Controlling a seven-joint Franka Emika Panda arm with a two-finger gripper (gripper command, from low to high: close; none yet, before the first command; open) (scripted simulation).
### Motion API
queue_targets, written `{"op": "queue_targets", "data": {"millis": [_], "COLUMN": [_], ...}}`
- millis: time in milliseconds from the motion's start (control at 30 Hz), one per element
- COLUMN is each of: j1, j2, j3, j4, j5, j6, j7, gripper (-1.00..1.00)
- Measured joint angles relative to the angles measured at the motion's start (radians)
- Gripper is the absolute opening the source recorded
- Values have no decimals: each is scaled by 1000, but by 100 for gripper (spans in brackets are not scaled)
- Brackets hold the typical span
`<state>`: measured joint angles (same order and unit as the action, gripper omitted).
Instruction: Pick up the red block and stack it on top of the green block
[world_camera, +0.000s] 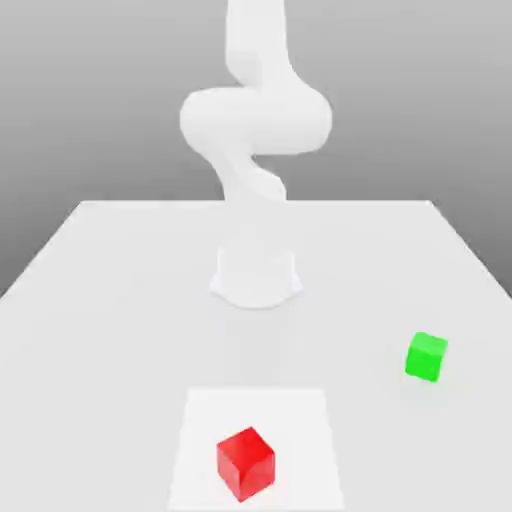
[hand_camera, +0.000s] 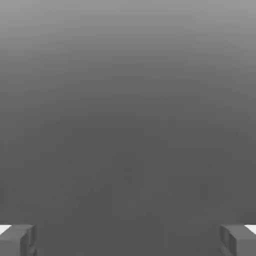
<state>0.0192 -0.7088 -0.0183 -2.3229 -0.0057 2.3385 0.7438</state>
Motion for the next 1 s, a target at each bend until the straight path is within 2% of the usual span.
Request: {"op": "queue_targets", "data": {"millis": [533,767,933,967,1000], "j1": [85,81,51,45,45], "j2": [586,840,1022,1052,1052], "j3": [-100,-101,-64,-56,-56], "j4": [-147,-210,-196,-191,-191], "j5": [25,49,85,92,92], "j6": [247,354,492,518,518], "j7": [-406,-590,-640,-645,-645], "gripper": [0,0,0,-100,-100]}}
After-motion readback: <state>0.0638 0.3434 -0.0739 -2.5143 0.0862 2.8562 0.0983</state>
